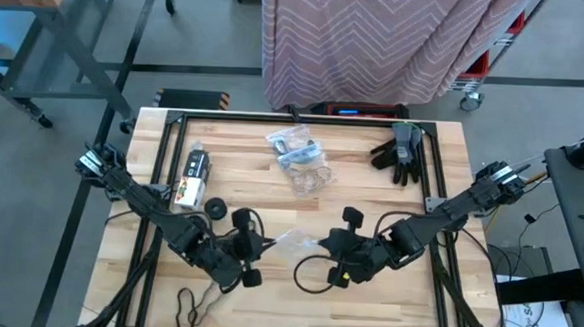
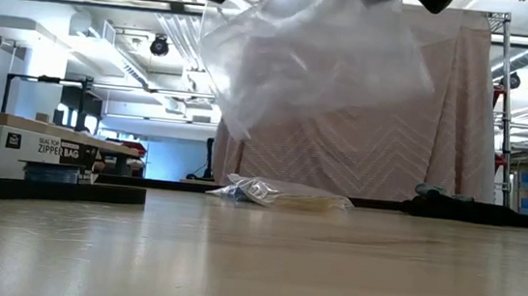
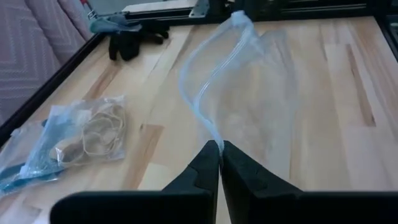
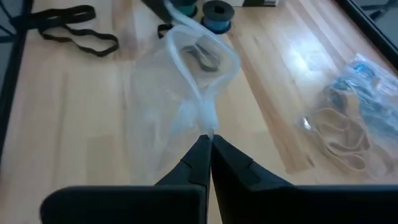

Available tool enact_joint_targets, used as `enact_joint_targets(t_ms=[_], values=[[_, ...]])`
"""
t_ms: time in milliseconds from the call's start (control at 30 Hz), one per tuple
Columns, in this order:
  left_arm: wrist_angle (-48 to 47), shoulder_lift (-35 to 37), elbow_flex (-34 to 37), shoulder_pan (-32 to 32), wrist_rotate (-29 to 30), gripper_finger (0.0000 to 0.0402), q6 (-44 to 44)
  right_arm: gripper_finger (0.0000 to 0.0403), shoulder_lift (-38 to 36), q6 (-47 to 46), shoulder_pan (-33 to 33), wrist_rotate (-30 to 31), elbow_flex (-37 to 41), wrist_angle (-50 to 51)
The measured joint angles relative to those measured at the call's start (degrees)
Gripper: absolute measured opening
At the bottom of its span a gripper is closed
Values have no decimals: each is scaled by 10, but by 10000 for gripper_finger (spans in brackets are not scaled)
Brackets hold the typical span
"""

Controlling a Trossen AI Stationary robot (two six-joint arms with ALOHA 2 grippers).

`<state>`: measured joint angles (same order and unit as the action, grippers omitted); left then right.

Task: Sort rubber bands
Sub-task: Open the transparent zip bag

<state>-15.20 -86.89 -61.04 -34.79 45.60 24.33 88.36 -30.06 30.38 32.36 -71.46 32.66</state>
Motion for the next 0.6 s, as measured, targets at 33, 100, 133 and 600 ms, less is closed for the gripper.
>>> enact_joint_targets(t_ms=[33, 100, 133, 600], values=[[0, 0, 0, 0, 0, 0, -3, 0, 0, 0, -2, -2, 0, 2], [1, 0, 0, 0, -1, 0, -12, 0, 0, 7, -7, -23, 0, 7], [1, 0, 0, 0, -1, 0, -14, 0, 0, 10, -10, -38, 0, 11], [43, 4, 0, -1, -86, 0, -75, 0, 0, 33, -26, -68, 0, 55]])
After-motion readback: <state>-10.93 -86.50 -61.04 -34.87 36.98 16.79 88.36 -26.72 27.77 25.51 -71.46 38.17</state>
